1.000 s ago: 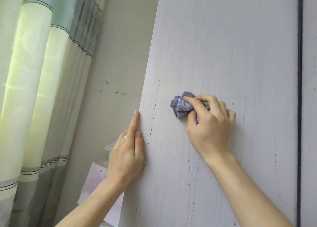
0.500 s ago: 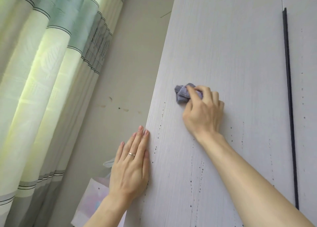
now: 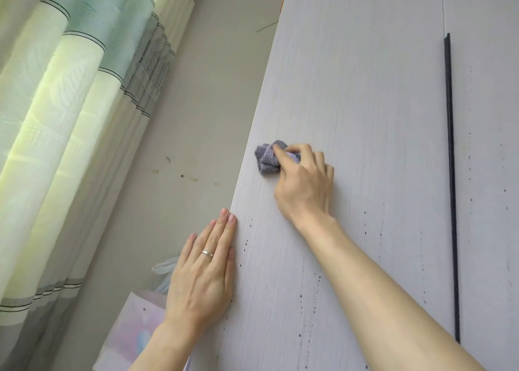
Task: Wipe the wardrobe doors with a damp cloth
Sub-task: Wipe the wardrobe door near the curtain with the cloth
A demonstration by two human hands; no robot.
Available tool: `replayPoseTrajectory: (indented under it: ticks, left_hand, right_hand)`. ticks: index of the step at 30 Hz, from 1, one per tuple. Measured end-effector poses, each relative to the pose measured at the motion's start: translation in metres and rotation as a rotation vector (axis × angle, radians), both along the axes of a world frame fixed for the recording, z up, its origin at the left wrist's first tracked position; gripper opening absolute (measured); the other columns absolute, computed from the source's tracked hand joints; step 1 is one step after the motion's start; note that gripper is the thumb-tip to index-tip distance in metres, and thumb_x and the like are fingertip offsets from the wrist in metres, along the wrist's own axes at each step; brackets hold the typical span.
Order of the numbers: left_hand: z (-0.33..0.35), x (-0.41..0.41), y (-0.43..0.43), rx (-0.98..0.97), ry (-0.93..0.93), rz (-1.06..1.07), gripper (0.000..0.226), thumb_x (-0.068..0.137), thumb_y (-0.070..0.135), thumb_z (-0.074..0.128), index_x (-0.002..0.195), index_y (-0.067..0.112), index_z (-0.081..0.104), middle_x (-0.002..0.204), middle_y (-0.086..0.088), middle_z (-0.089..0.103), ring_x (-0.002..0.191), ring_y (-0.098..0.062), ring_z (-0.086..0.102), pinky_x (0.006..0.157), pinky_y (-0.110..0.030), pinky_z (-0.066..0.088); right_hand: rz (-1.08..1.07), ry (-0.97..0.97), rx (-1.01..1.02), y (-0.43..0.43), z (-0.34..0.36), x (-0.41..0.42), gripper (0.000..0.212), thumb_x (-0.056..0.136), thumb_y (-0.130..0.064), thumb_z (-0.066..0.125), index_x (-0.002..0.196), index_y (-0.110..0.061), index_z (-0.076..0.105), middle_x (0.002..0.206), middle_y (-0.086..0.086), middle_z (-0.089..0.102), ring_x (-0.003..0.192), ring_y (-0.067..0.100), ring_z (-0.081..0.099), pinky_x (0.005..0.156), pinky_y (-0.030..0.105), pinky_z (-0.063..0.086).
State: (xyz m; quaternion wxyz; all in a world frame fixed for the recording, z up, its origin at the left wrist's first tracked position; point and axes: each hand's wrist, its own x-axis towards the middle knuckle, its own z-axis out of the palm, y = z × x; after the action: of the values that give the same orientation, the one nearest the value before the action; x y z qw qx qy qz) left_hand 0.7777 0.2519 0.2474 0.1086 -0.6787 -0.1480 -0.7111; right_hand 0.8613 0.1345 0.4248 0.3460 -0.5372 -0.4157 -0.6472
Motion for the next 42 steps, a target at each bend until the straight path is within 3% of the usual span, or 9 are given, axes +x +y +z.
replayPoseTrajectory:
  ticks: [6,11,13,18,20,26,35,38,42]
  left_hand:
    - [-0.002,0.000,0.001,0.076,0.040,0.037,0.056,0.099,0.017,0.034,0.154,0.014,0.039,0.164,0.001,0.031,0.141,-0.023,0.042,0.114,-0.045,0.032]
    - [-0.001,0.000,-0.003,0.067,0.042,0.004,0.056,0.099,0.014,0.033,0.154,0.011,0.039,0.162,-0.001,0.035,0.136,-0.027,0.049,0.112,-0.044,0.036]
    - [-0.001,0.000,-0.003,0.048,0.040,-0.012,0.057,0.098,0.013,0.034,0.155,0.011,0.038,0.163,-0.001,0.033,0.134,-0.027,0.048,0.110,-0.042,0.037]
    - [-0.003,-0.003,-0.008,0.024,0.077,0.001,0.057,0.099,0.016,0.032,0.155,0.010,0.037,0.163,-0.002,0.032,0.134,-0.028,0.046,0.109,-0.044,0.037]
    - [-0.004,-0.007,-0.009,0.014,0.101,0.039,0.055,0.102,0.021,0.029,0.155,0.013,0.038,0.162,0.000,0.034,0.138,-0.028,0.045,0.112,-0.049,0.034]
    - [-0.004,-0.011,-0.008,-0.020,0.134,0.043,0.055,0.105,0.031,0.023,0.158,0.019,0.033,0.163,0.005,0.030,0.143,-0.024,0.039,0.117,-0.050,0.027]
    - [-0.004,-0.011,-0.011,-0.047,0.143,-0.028,0.056,0.105,0.034,0.021,0.158,0.019,0.032,0.164,0.005,0.028,0.141,-0.029,0.042,0.115,-0.056,0.032]
    - [-0.005,-0.011,-0.010,-0.038,0.148,-0.023,0.056,0.105,0.033,0.021,0.158,0.019,0.032,0.164,0.005,0.028,0.141,-0.030,0.042,0.115,-0.057,0.032]
    - [-0.005,-0.011,-0.014,-0.067,0.147,-0.027,0.057,0.104,0.034,0.021,0.159,0.021,0.029,0.165,0.007,0.024,0.142,-0.028,0.040,0.116,-0.055,0.031]
  right_hand:
    - [-0.075,-0.265,-0.170,-0.034,-0.083,0.033,0.054,0.077,-0.011,0.046,0.121,-0.032,0.071,0.114,-0.009,0.067,0.093,0.021,0.056,0.078,0.035,0.032]
    - [-0.091,0.119,0.122,-0.086,-0.016,0.072,0.048,0.086,-0.010,0.055,0.124,-0.037,0.069,0.118,-0.007,0.065,0.099,0.028,0.053,0.083,0.038,0.031]
    - [-0.054,0.143,0.129,-0.089,-0.026,0.073,0.048,0.087,-0.008,0.058,0.124,-0.037,0.069,0.119,-0.009,0.064,0.100,0.025,0.050,0.085,0.038,0.029]
    - [-0.109,-0.258,-0.112,-0.085,-0.111,0.070,0.051,0.078,-0.010,0.048,0.118,-0.031,0.073,0.112,-0.010,0.069,0.088,0.022,0.058,0.079,0.037,0.034]
    - [-0.134,-0.304,-0.146,-0.095,-0.095,0.078,0.052,0.078,-0.010,0.049,0.117,-0.033,0.073,0.113,-0.012,0.069,0.089,0.021,0.059,0.080,0.036,0.033]
    - [-0.106,0.115,0.134,-0.124,-0.014,0.106,0.047,0.087,-0.006,0.060,0.120,-0.038,0.071,0.119,-0.012,0.066,0.098,0.023,0.054,0.081,0.031,0.027]
    - [-0.070,-0.149,0.042,-0.130,-0.130,0.117,0.047,0.082,-0.003,0.051,0.114,-0.027,0.076,0.118,-0.008,0.070,0.102,0.019,0.053,0.085,0.031,0.043]
    - [-0.180,-0.215,-0.054,-0.151,-0.104,0.126,0.048,0.082,-0.006,0.049,0.115,-0.028,0.076,0.117,-0.006,0.071,0.097,0.023,0.057,0.082,0.032,0.046]
    - [-0.236,0.026,0.126,-0.186,-0.051,0.149,0.047,0.085,-0.009,0.049,0.119,-0.029,0.073,0.121,-0.004,0.070,0.098,0.031,0.059,0.084,0.038,0.044]
